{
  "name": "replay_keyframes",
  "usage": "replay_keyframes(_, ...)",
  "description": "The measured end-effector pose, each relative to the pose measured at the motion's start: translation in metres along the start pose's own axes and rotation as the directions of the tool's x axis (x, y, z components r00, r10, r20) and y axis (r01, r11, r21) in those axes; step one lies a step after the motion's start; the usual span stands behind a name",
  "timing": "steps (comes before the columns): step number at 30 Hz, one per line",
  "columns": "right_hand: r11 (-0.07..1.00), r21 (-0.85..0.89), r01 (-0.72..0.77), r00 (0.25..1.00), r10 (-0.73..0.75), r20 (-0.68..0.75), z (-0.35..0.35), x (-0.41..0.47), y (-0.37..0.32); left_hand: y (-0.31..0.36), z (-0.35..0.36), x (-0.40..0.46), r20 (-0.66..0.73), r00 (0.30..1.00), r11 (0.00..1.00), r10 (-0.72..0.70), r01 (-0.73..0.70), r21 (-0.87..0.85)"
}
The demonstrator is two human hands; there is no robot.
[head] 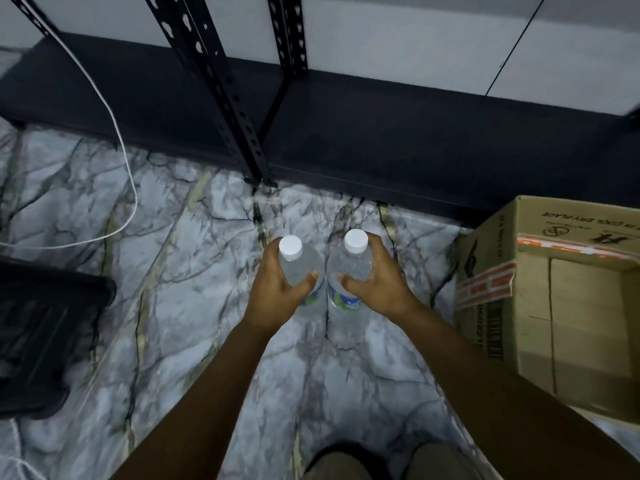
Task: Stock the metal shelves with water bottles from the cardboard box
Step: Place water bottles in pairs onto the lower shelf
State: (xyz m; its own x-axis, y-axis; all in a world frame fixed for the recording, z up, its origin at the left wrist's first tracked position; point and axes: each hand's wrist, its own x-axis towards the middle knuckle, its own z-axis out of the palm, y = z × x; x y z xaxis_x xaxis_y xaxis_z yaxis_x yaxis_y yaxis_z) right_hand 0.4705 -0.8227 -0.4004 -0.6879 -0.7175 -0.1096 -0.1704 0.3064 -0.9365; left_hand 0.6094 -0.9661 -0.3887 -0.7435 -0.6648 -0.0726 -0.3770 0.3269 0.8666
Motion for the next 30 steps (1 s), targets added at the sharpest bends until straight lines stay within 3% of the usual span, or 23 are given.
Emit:
replay_keyframes(3,1.0,-0.013,-0.016,0.996,0.017,0.089,-0.012,-0.004,0.007,-0.003,0.002,0.0,0.107,0.994,1.0,-0.027,0.027,0.002)
replay_keyframes(5,0.999,-0.049,0.011,0.998,-0.008,0.059,-0.014,-0.01,0.011,-0.005,0.004,-0.004,0.121,0.992,1.0,-0.026,0.025,0.009)
replay_keyframes(8,0.989,-0.11,0.102,0.994,-0.105,-0.019,-0.011,-0.019,0.015,-0.005,0.008,-0.012,0.068,0.998,1.0,-0.006,0.005,0.011)
replay_keyframes(13,0.99,0.01,0.143,0.984,-0.141,-0.112,0.003,-0.028,0.021,-0.015,0.016,-0.022,-0.04,0.999,0.995,0.032,-0.035,-0.092)
replay_keyframes(19,0.973,-0.105,0.207,0.967,-0.22,-0.127,0.027,-0.02,0.021,-0.021,0.013,-0.028,-0.12,0.989,0.986,0.092,-0.107,-0.126)
replay_keyframes(24,0.951,-0.202,0.235,0.955,-0.265,-0.136,0.032,-0.01,0.023,-0.029,0.01,-0.028,-0.114,0.991,0.98,0.073,-0.092,-0.175)
replay_keyframes(30,0.957,-0.161,0.241,0.949,-0.267,-0.169,0.032,-0.007,0.022,-0.03,0.012,-0.023,-0.126,0.989,0.986,0.073,-0.091,-0.142)
